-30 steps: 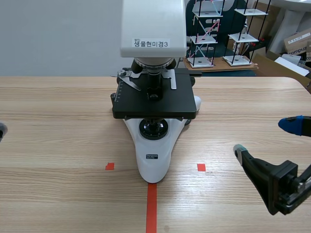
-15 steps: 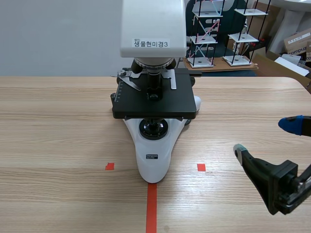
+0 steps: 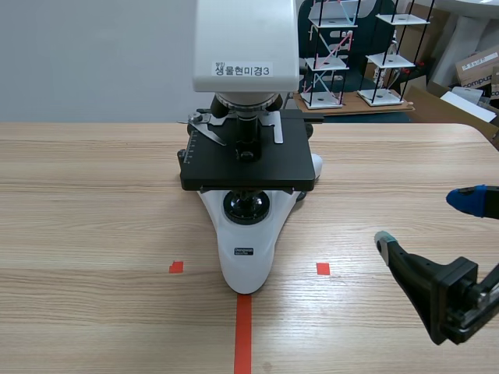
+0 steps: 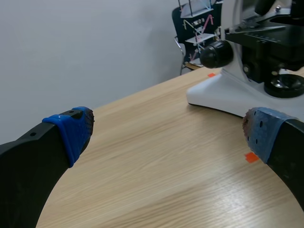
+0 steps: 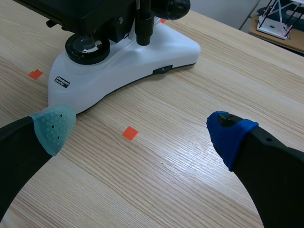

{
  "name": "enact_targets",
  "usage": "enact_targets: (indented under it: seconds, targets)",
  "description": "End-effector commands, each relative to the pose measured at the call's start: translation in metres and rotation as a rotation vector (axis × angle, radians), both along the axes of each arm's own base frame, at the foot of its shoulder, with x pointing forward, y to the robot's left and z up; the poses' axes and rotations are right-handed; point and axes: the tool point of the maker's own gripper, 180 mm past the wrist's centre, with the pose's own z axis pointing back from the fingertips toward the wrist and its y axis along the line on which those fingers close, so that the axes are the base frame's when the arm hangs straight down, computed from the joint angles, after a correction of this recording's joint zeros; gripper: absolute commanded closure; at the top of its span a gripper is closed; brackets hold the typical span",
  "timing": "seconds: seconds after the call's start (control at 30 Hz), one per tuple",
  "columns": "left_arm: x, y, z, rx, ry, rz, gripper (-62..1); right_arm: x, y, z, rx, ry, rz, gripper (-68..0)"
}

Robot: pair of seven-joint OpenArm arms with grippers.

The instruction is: Return to the home posture

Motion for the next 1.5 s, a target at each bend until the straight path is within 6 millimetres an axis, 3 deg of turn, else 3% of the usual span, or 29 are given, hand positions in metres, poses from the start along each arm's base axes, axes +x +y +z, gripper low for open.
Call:
enact_targets:
  seconds: [0.0, 0.3, 0.63, 0.87, 1.1, 1.47]
  targets:
    - [-0.003, -0.006, 0.006, -0.017, -0.01, -0.021, -62.3, 0.004, -0.001, 0.009, 0.001, -0.031, 0.003, -60.8]
    - [-0.002, -0.041, 0.044, -0.104, -0.007, -0.154, -62.3, 0.004, -0.001, 0.009, 0.001, -0.032, 0.003, -60.8]
    - [0.002, -0.056, 0.034, -0.081, 0.079, -0.18, -62.3, 0.004, -0.001, 0.009, 0.002, -0.032, 0.003, -60.8]
    - [0.003, -0.059, 0.038, -0.079, 0.065, -0.193, -62.3, 0.004, -0.001, 0.009, 0.001, -0.032, 0.003, -60.8]
    - [-0.001, -0.069, 0.03, 0.047, 0.058, -0.25, -62.3, 0.004, -0.001, 0.009, 0.001, -0.032, 0.003, -60.8]
    - [-0.001, -0.068, 0.029, 0.079, 0.049, -0.24, -62.3, 0.004, -0.001, 0.009, 0.002, -0.032, 0.003, -60.8]
